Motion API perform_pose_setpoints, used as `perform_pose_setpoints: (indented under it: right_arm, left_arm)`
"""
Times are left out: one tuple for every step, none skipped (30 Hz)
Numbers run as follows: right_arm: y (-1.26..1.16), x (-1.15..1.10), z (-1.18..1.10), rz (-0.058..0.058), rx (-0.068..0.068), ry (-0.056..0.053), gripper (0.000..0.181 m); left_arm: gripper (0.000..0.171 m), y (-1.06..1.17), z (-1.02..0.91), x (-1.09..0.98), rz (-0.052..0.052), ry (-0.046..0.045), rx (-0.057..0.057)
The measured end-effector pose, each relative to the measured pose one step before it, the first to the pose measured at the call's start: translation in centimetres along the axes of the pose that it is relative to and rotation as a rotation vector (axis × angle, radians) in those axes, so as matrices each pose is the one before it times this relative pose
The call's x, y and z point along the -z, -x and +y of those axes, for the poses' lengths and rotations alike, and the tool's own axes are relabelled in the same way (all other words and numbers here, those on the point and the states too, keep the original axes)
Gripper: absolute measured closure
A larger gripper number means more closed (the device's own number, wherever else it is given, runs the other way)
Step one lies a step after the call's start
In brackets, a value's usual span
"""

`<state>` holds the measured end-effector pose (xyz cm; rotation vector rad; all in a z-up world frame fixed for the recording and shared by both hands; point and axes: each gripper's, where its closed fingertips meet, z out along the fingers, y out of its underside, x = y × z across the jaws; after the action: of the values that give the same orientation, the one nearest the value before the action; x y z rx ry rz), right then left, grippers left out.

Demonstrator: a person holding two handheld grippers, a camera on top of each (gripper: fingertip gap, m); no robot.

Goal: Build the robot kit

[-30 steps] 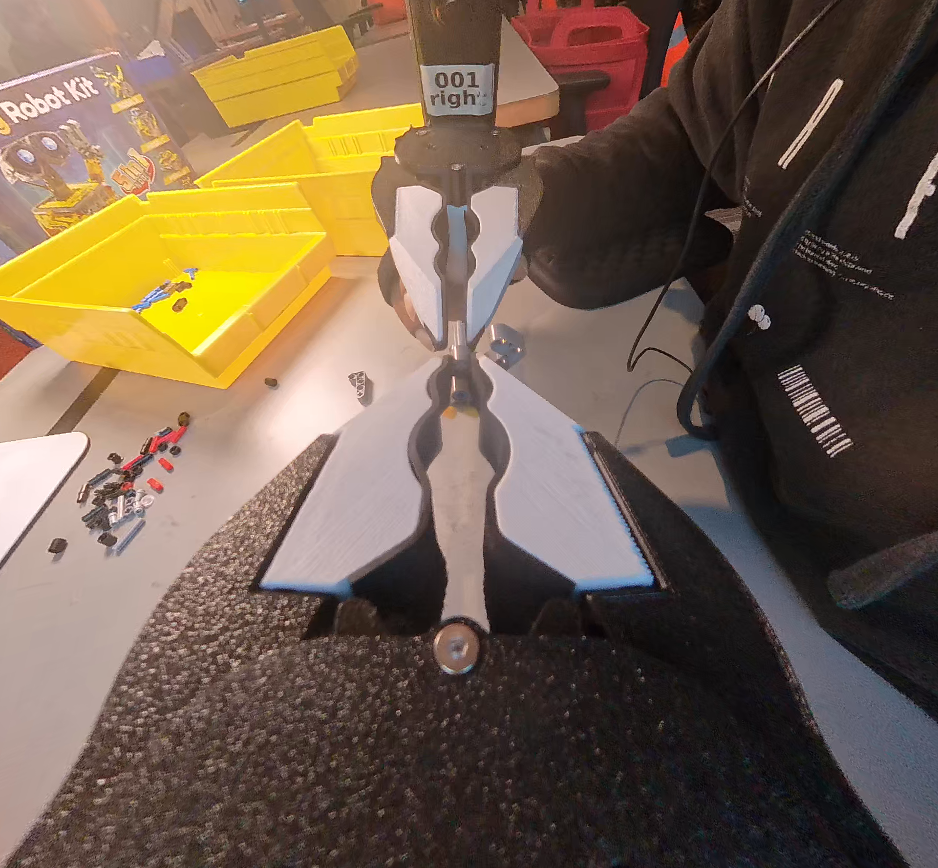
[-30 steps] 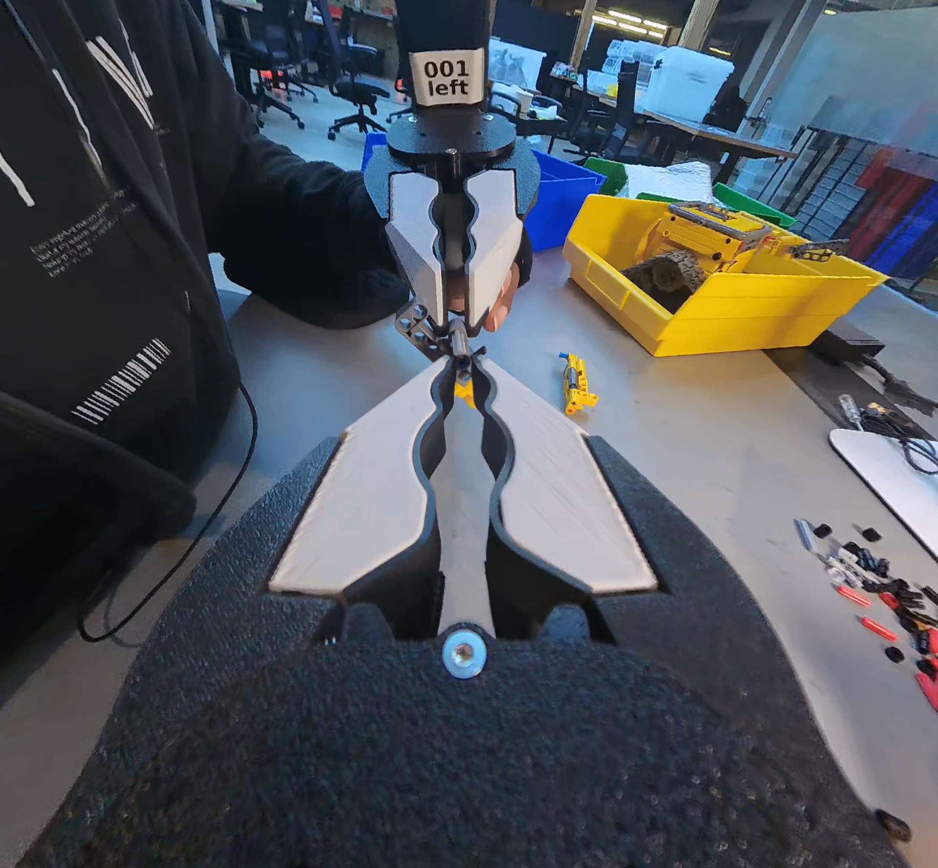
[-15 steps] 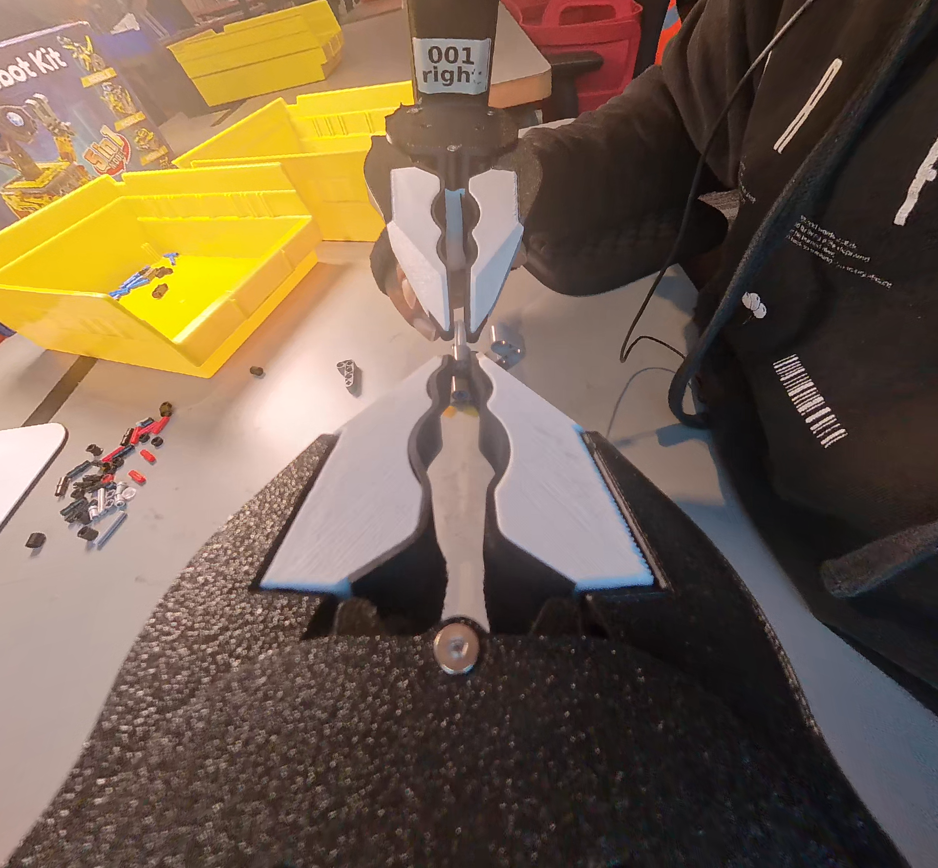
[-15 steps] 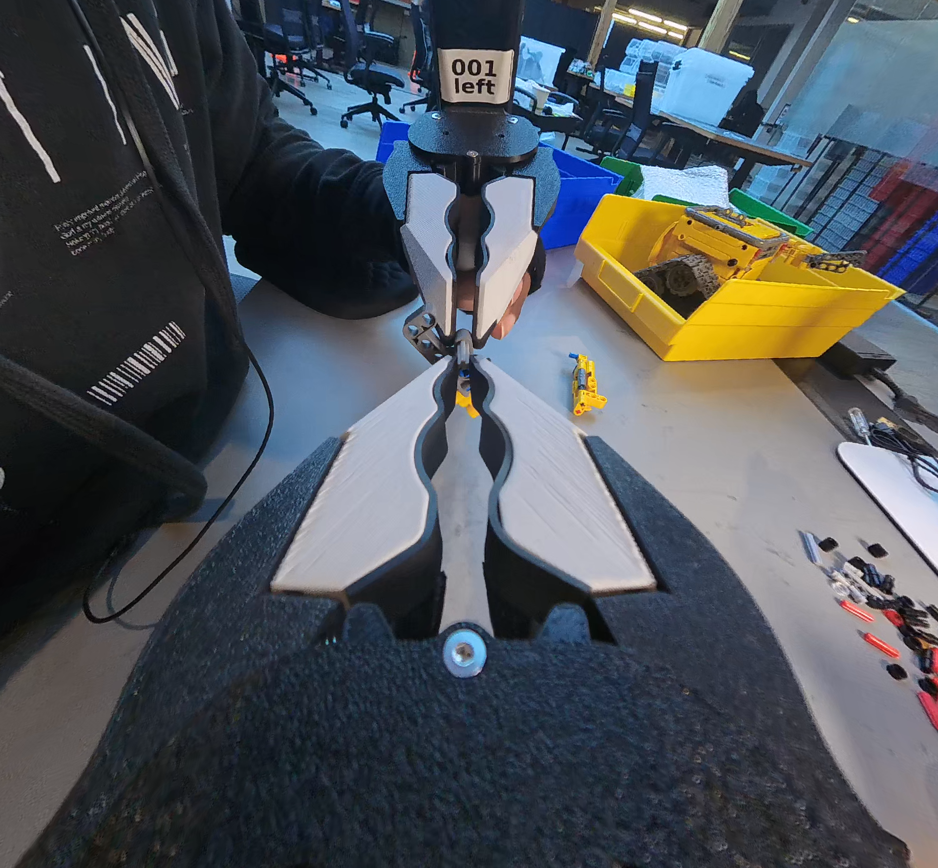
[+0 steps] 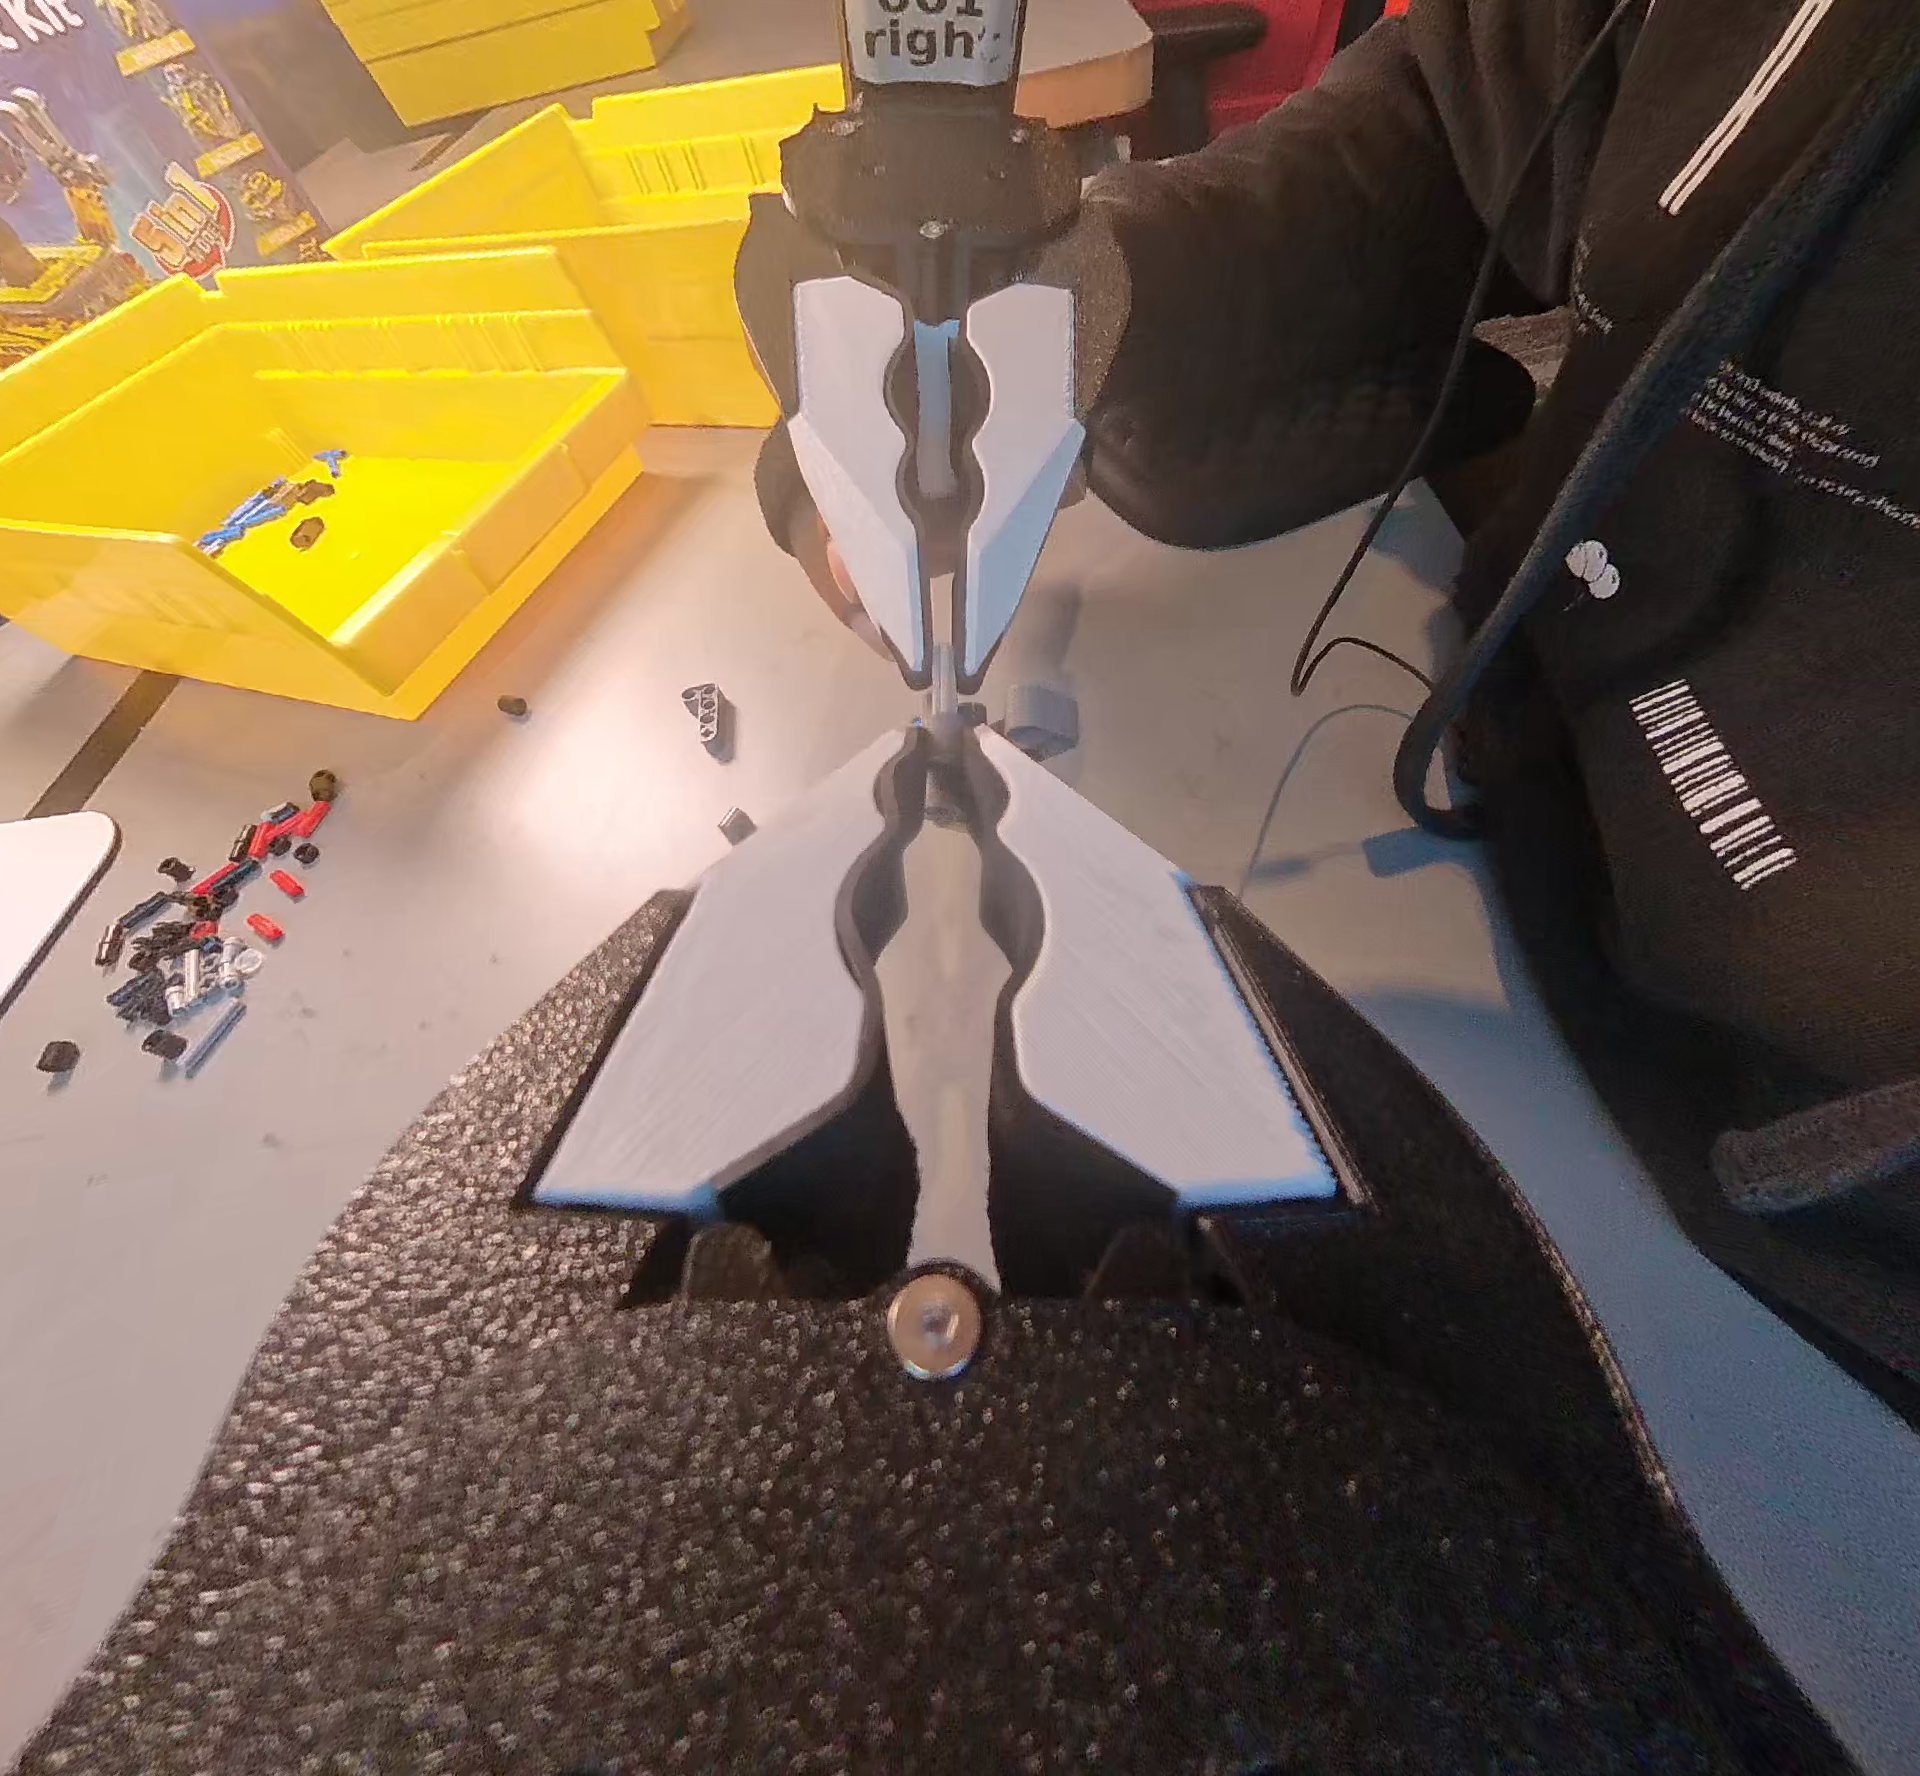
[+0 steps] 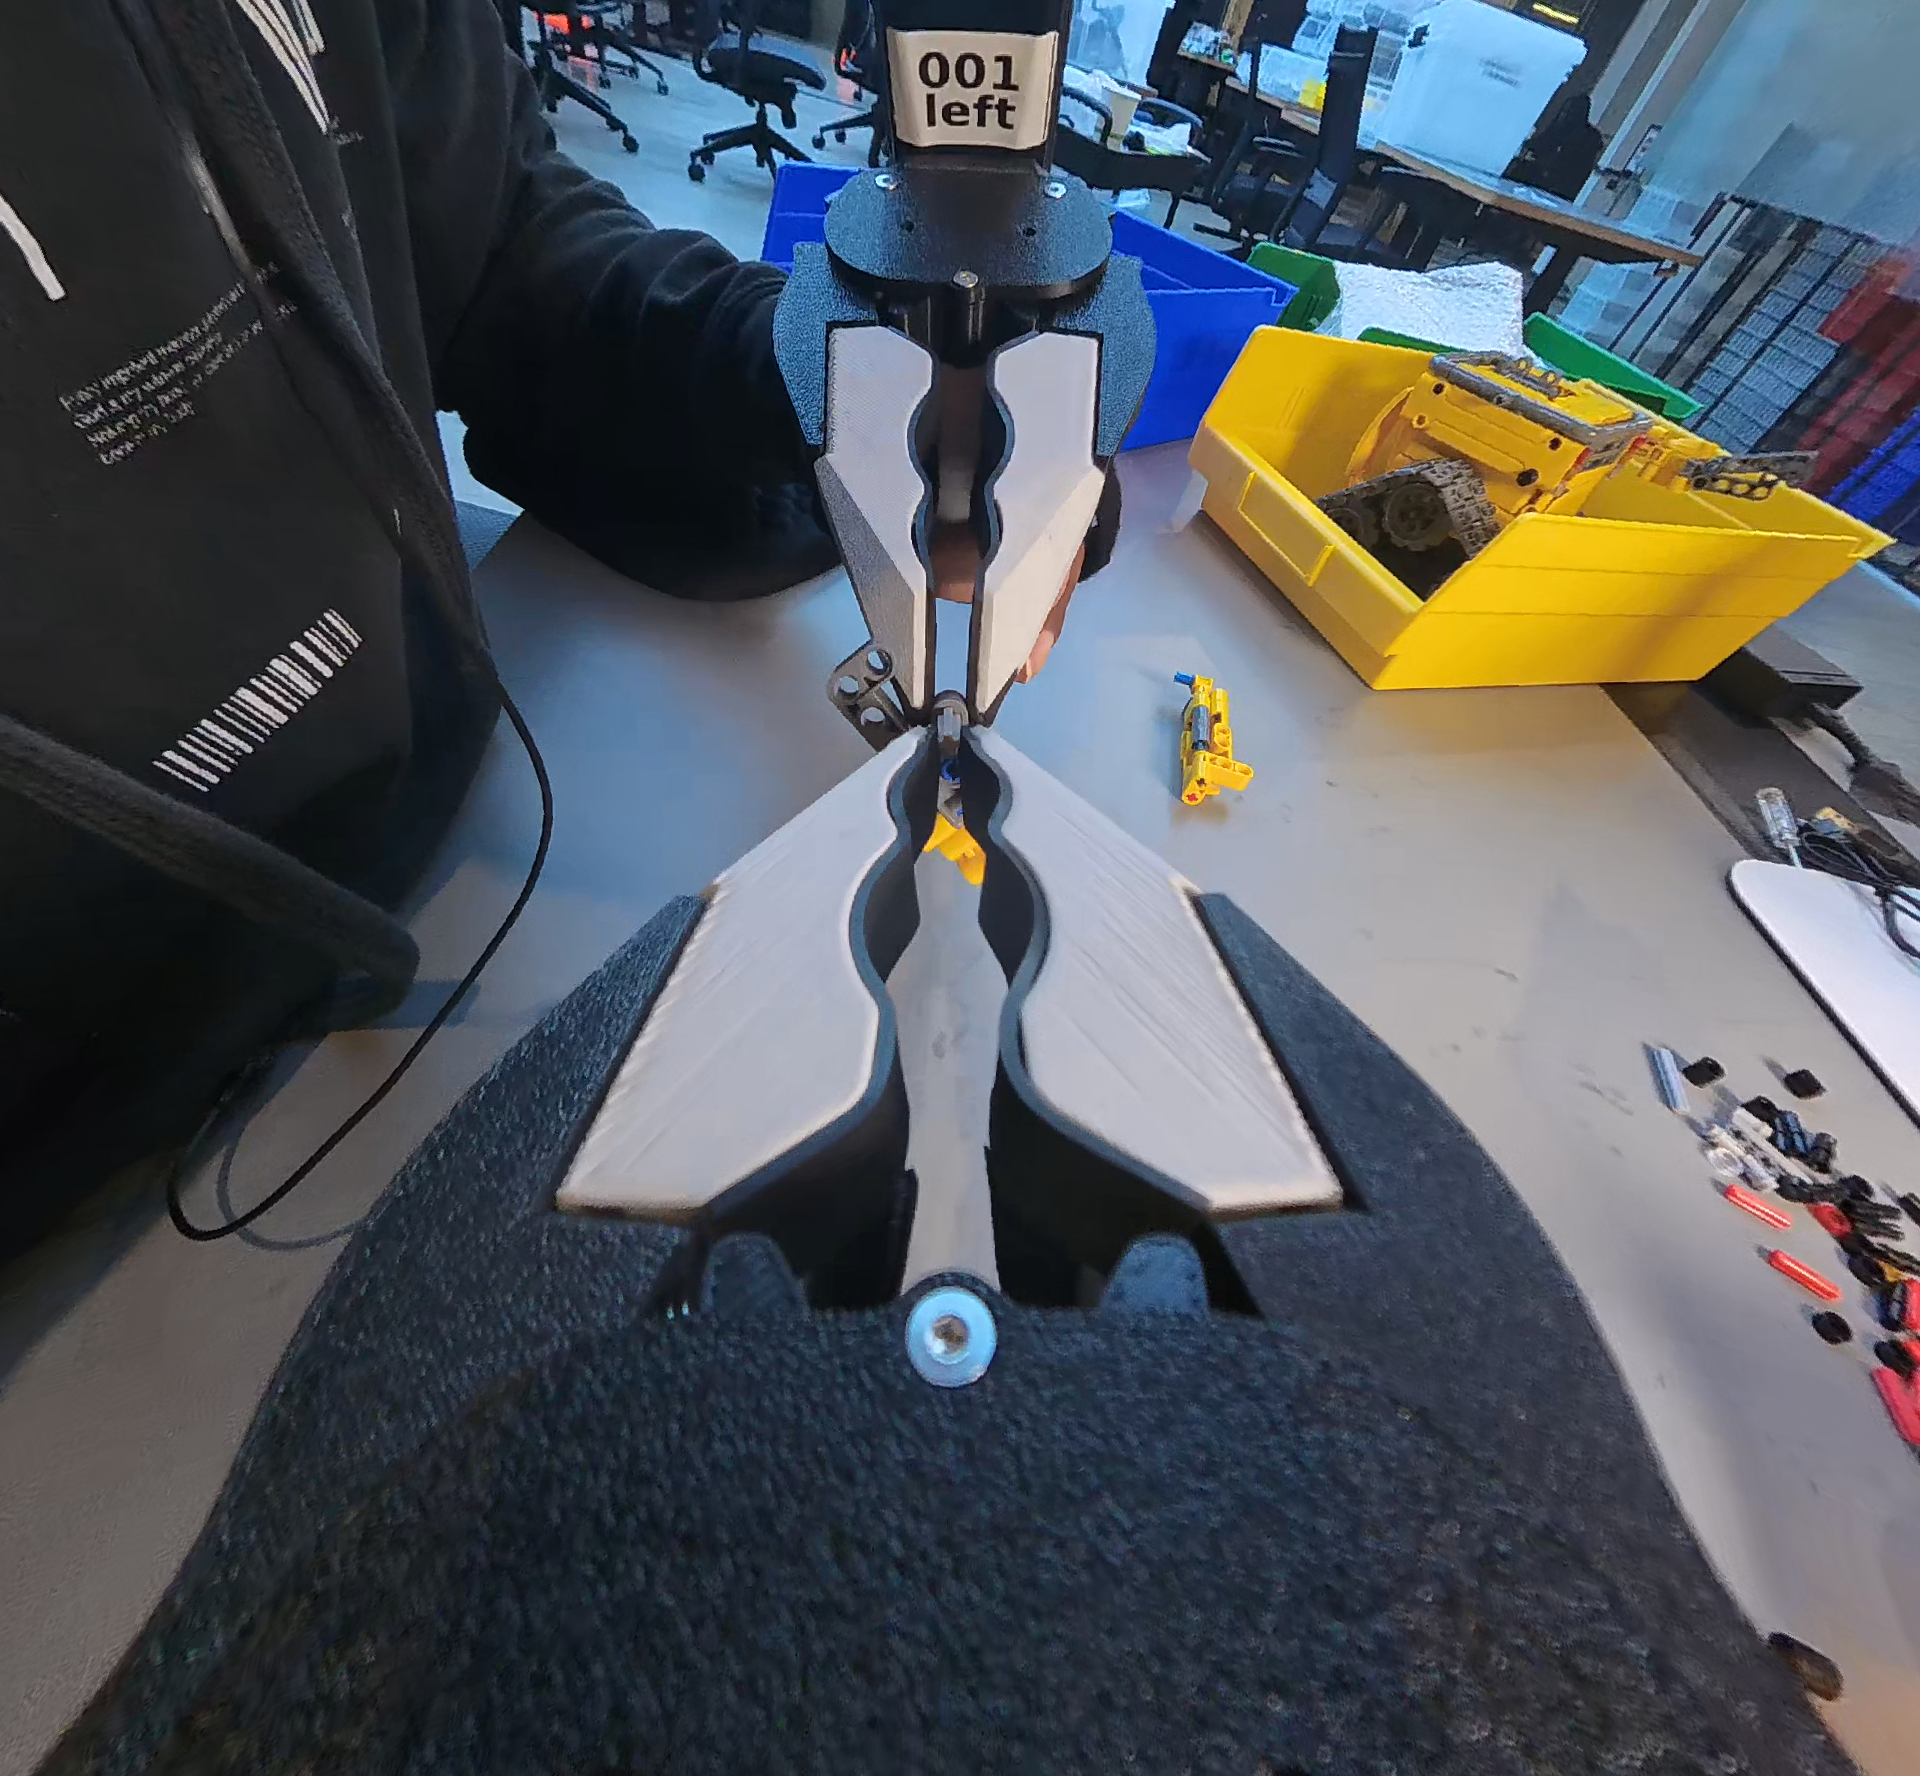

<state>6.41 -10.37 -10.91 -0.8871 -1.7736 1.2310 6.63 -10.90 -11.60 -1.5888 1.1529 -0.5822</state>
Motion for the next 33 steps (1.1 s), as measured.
perform_pose_setpoints:
  right_arm:
    - [-0.020, -0.025, 0.252, 0.0030, 0.0044, 0.0126, 0.178]
    - [-0.018, -0.030, 0.212, 0.0020, 0.0032, 0.0091, 0.178]
    - [0.041, 0.014, 0.121, -0.0039, -0.0070, 0.0024, 0.178]
    - [0.036, 0.005, 0.041, -0.0042, -0.0087, -0.0034, 0.178]
    - [0.018, -0.056, 0.204, -0.0005, -0.0030, 0.0066, 0.178]
    - [0.050, -0.131, 0.424, -0.0018, -0.0012, 0.0182, 0.178]
    - [0.278, -0.336, 0.369, -0.0110, -0.0033, 0.0113, 0.179]
    - [0.555, -0.450, 0.043, -0.0267, -0.0179, -0.0114, 0.179]
    - [0.624, -0.452, -0.455, -0.0326, -0.0195, -0.0351, 0.178]
    - [0.304, -0.404, 0.147, -0.0170, -0.0076, 0.0174, 0.178]
    - [-0.165, -0.076, 0.027, 0.0077, 0.0172, -0.0020, 0.178]
    - [-0.277, 0.072, -0.079, 0.0051, -0.0118, -0.0048, 0.178]
    - [-0.354, 0.125, 0.156, 0.0128, 0.0055, 0.0122, 0.178]
    - [-0.340, 0.122, 0.391, 0.0174, 0.0132, 0.0232, 0.178]
    - [-0.230, 0.084, 0.343, 0.0125, 0.0067, 0.0171, 0.178]
    - [-0.166, 0.020, 0.369, 0.0126, 0.0063, 0.0183, 0.178]
    - [-0.136, -0.025, 0.420, 0.0141, 0.0168, 0.0228, 0.178]
    - [-0.099, -0.082, 0.439, 0.0138, 0.0208, 0.0264, 0.178]
    - [-0.077, -0.082, 0.362, 0.0131, 0.0210, 0.0198, 0.178]
    - [-0.091, -0.075, 0.312, 0.0141, 0.0193, 0.0174, 0.178]
    - [-0.124, -0.084, 0.326, 0.0179, 0.0273, 0.0191, 0.178]
    - [-0.212, -0.109, 0.374, 0.0248, 0.0321, 0.0224, 0.178]
    - [-0.204, -0.116, 0.361, 0.0234, 0.0276, 0.0202, 0.178]
    - [-0.049, -0.121, 0.426, 0.0150, 0.0322, 0.0241, 0.178]
    - [0.010, -0.175, 0.540, 0.0157, 0.0380, 0.0324, 0.178]
    - [0.052, -0.224, 0.585, 0.0156, 0.0412, 0.0378, 0.178]
    - [0.234, -0.260, 0.536, 0.0058, 0.0382, 0.0375, 0.178]
    - [0.327, -0.255, 0.333, 0.0006, 0.0339, 0.0269, 0.178]
    - [0.189, -0.233, 0.258, 0.0089, 0.0321, 0.0259, 0.178]
    - [0.087, -0.214, 0.319, 0.0133, 0.0352, 0.0305, 0.178]
    - [0.164, -0.171, 0.192, 0.0050, 0.0281, 0.0184, 0.177]
    - [0.116, -0.037, -0.175, 0.0021, 0.0069, -0.0076, 0.178]
    - [0.036, -0.008, -0.089, -0.0018, -0.0055, -0.0054, 0.178]
  left_arm:
    - [0.167, 0.027, 0.121, -0.029, -0.0031, 0.00634, -0.0015]
    - [0.167, -0.002, 0.021, -0.010, -0.0006, 0.00019, 0.0022]
    - [0.167, -0.042, -0.058, 0.022, 0.0026, -0.00352, 0.0058]
    - [0.167, -0.031, -0.028, 0.015, 0.0011, -0.00004, 0.0017]
    - [0.167, -0.022, -0.028, 0.008, -0.0009, 0.00108, -0.0031]
    - [0.167, -0.146, -0.318, -0.037, 0.0051, -0.01423, 0.0022]
    - [0.168, -0.299, -0.542, -0.129, 0.0108, -0.01798, -0.0017]
    - [0.171, -0.102, -0.143, -0.268, -0.0074, 0.01132, -0.0263]
    - [0.171, -0.013, 0.258, -0.297, -0.0092, 0.03005, -0.0327]
    - [0.171, -0.110, 0.256, -0.064, 0.0072, 0.01907, -0.0098]
    - [0.171, -0.041, 0.166, 0.181, 0.0042, 0.00571, 0.0006]
    - [0.171, 0.034, -0.023, 0.297, -0.0032, -0.01062, 0.0034]
    - [0.171, 0.116, -0.058, 0.293, -0.0054, -0.01525, 0.0158]
    - [0.171, 0.255, 0.184, 0.225, -0.0082, -0.00227, 0.0205]
    - [0.171, 0.389, 0.337, 0.194, -0.0125, 0.00122, 0.0176]
    - [0.171, 0.276, 0.289, 0.220, -0.0022, -0.00490, 0.0185]
    - [0.166, 0.085, 0.260, 0.225, 0.0162, -0.00449, 0.0260]
    - [0.158, 0.077, 0.405, 0.182, 0.0207, 0.00640, 0.0329]
    - [0.151, 0.132, 0.610, 0.093, 0.0189, 0.01986, 0.0320]
    - [0.150, 0.045, 0.775, -0.047, 0.0172, 0.02842, 0.0224]
    - [0.151, 0.057, 0.838, -0.218, 0.0084, 0.03307, 0.0134]
    - [0.151, -0.007, 0.838, -0.366, 0.0061, 0.03511, 0.0078]
    - [0.151, -0.172, 0.682, -0.442, 0.0113, 0.03101, 0.0052]
    - [0.150, -0.007, 0.479, -0.467, -0.0021, 0.02261, 0.0039]
    - [0.153, 0.355, 0.436, -0.447, -0.0254, 0.02203, -0.0009]
    - [0.155, 0.406, 0.602, -0.467, -0.0300, 0.03277, -0.0048]
    - [0.155, 0.224, 0.704, -0.489, -0.0188, 0.03876, -0.0063]
    - [0.155, 0.114, 0.611, -0.440, -0.0153, 0.03478, -0.0106]
    - [0.156, 0.214, 0.275, -0.258, -0.0259, 0.01824, -0.0174]
    - [0.157, 0.197, 0.076, -0.097, -0.0215, 0.01051, -0.0166]
    - [0.158, 0.070, 0.100, -0.042, -0.0072, 0.01221, -0.0093]
    - [0.158, 0.021, 0.073, -0.025, -0.0031, 0.00703, -0.0082]
    - [0.158, -0.010, 0.072, -0.037, -0.0054, 0.00270, -0.0138]
